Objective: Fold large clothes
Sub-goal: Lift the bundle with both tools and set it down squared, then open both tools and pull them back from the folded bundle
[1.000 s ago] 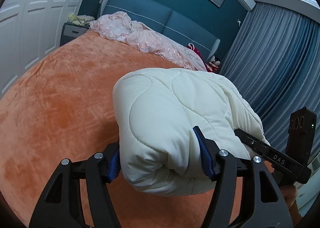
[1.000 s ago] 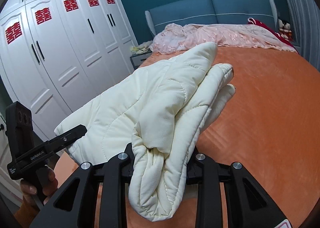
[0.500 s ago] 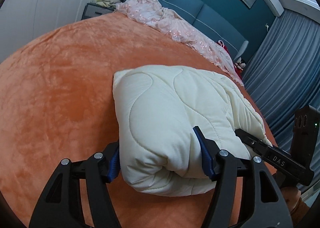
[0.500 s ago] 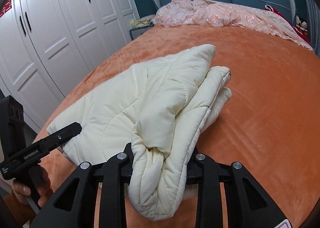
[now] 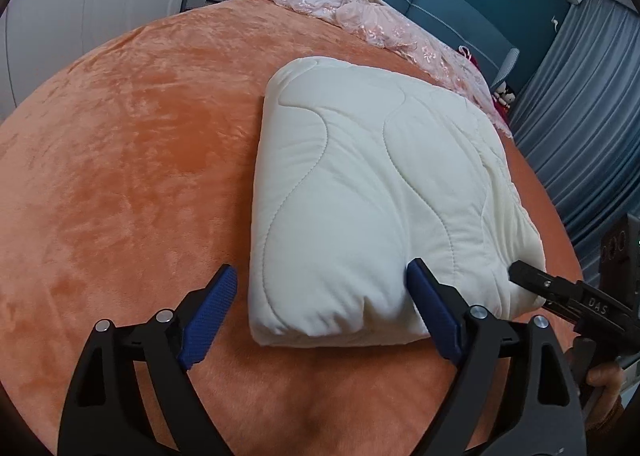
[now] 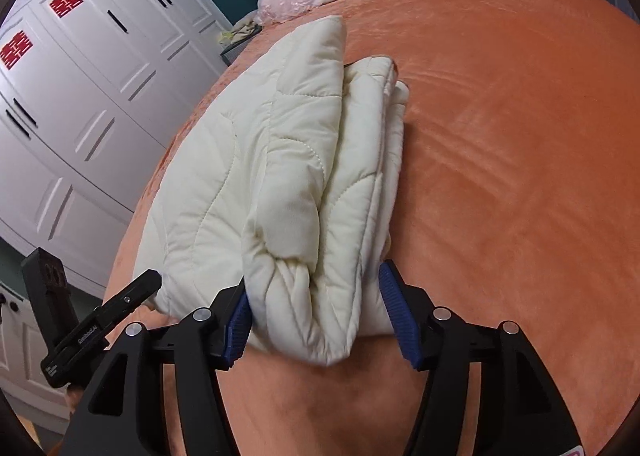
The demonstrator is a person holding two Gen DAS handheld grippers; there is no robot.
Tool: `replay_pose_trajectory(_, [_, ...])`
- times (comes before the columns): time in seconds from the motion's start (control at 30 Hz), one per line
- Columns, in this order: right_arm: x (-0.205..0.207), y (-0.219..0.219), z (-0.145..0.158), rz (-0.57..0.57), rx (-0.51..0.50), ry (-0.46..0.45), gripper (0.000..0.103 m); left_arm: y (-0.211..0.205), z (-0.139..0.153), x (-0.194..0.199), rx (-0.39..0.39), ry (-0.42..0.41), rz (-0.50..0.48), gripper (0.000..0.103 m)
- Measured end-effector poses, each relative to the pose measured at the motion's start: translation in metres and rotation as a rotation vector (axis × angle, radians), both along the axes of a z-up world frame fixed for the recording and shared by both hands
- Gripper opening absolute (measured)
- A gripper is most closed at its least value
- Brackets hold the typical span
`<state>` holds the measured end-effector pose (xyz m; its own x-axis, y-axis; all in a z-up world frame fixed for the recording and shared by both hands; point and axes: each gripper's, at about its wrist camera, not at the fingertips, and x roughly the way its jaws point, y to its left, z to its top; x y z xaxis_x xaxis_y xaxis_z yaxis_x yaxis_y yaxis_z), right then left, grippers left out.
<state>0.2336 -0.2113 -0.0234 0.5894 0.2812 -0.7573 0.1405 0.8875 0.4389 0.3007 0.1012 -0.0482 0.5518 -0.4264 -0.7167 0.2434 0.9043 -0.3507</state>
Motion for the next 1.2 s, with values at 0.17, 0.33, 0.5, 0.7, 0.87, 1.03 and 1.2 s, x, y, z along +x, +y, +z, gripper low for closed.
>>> replay_pose_trajectory(0.17, [-0.041, 0.011, 0.042, -0.003, -0.1, -0.003, 0.008, 0.005, 0.033, -0.026, 0.173, 0.017, 0.074, 0.083])
replay_pose_trajectory(0.33, [-0.032, 0.049, 0.06, 0.065, -0.219, -0.019, 0.006, -0.015, 0.053, -0.03, 0.264, 0.014, 0.092, 0.083])
replay_pose_trajectory(0.5, [0.003, 0.066, 0.038, 0.065, -0.354, 0.048, 0.005, -0.04, 0.039, -0.01, 0.395, 0.04, 0.116, 0.08])
replay_pose_trajectory(0.7, [0.016, 0.053, -0.01, 0.037, -0.313, 0.149, 0.0, -0.048, 0.007, -0.003, 0.399, 0.1, 0.098, 0.082])
replay_pose_trajectory(0.87, [0.019, 0.045, -0.03, 0.029, -0.257, 0.177, 0.0, -0.052, -0.014, -0.004, 0.38, 0.156, 0.077, 0.084])
replay_pose_trajectory(1.03, [0.019, 0.047, -0.034, 0.047, -0.283, 0.176, 0.0, -0.059, -0.025, -0.006, 0.394, 0.185, 0.076, 0.086])
replay_pose_trajectory(1.2, [0.007, 0.057, -0.017, 0.054, -0.302, 0.116, 0.0, -0.064, -0.026, -0.017, 0.406, 0.181, 0.075, 0.078])
